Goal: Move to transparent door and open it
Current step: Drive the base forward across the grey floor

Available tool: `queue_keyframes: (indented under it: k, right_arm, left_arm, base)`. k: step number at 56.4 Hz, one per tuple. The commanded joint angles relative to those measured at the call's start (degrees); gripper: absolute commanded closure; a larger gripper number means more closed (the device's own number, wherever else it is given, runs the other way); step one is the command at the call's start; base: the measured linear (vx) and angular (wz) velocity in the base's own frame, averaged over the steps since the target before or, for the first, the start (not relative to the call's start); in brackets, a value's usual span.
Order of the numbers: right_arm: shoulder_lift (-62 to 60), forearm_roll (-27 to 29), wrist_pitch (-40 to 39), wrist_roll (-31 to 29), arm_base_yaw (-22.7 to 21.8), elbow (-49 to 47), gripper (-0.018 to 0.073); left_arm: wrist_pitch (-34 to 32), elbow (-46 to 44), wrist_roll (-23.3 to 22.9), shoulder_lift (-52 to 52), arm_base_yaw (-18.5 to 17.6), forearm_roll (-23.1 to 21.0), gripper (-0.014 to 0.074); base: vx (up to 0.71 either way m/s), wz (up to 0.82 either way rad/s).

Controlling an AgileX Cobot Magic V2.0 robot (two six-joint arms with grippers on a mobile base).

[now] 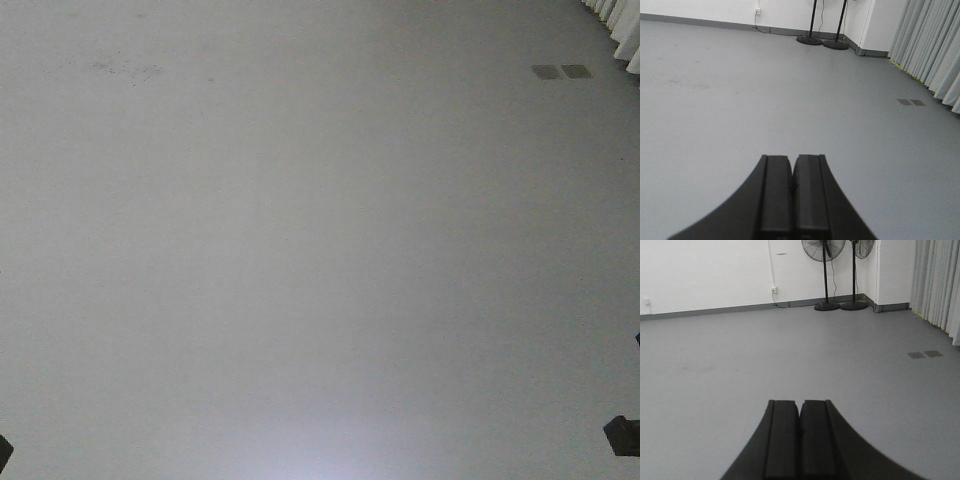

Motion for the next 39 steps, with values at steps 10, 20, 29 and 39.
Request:
queue_keyframes:
  k: [10, 20, 29, 39]
  right_arm:
    - [-0.9, -0.43, -4.8, -0.09, -0.3, 0.06, 0.0558]
    - [-0.9, -0.43, -4.8, -0.09, -0.3, 0.06, 0.0558]
    - [-0.9, -0.43, -4.8, -0.09, -0.3, 0.06, 0.0558]
    - [-0.9, -0.43, -4.8, -0.09, -0.3, 0.06, 0.0558]
  left_arm:
    - [-4.38, -1.17, -0.01, -0.24, -0.37, -0.62, 0.0595]
    - [-4.38, -1.17, -0.01, -0.24, -0.37, -0.62, 0.0595]
    - [-4.38, -1.17, -0.01, -0.24, -0.37, -0.62, 0.0595]
    - [-4.38, -1.17, -0.01, -0.24, -0.37, -0.62, 0.0595]
  base:
    - [0.0, 0.0]
    - [0.0, 0.0]
    - [0.0, 0.0]
    - [0.0, 0.0]
